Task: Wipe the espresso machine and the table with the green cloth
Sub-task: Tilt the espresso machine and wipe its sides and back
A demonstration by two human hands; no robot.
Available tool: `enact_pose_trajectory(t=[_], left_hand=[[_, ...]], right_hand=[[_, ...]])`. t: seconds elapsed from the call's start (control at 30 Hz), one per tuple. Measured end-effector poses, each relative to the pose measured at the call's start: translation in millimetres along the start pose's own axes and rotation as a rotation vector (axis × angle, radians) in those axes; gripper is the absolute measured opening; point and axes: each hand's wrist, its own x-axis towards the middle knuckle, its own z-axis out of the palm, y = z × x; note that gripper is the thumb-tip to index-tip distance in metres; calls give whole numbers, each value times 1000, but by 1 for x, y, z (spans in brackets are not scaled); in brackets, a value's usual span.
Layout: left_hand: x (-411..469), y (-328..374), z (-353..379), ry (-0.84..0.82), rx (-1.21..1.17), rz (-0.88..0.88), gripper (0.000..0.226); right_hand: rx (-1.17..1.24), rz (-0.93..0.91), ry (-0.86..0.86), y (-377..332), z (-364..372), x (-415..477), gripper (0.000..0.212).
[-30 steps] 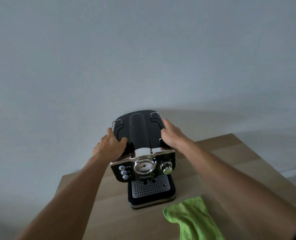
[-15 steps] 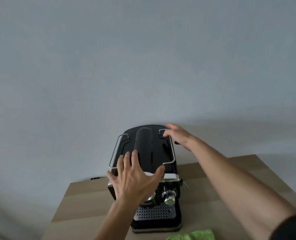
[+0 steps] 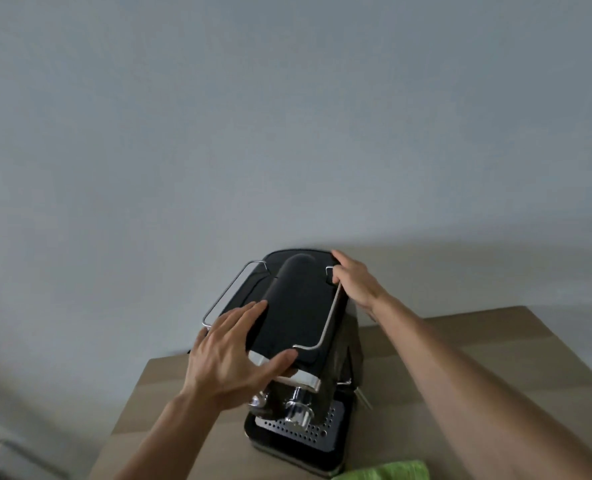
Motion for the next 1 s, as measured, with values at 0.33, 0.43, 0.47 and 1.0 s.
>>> enact_pose_trajectory(t=[0.33, 0.43, 0.47, 1.0], left_hand=[[4, 66, 4, -162, 101, -256, 110], [6, 58, 10, -119, 132, -244, 108], [5, 54, 9, -113, 139, -230, 107], [50, -9, -28, -459, -194, -68, 89]], right_hand=[[100, -27, -37, 15, -23, 27, 50], [234, -47, -25, 19, -16, 22, 32], [265, -59, 2, 21, -14, 18, 30], [41, 47, 62, 10, -21, -14, 46]])
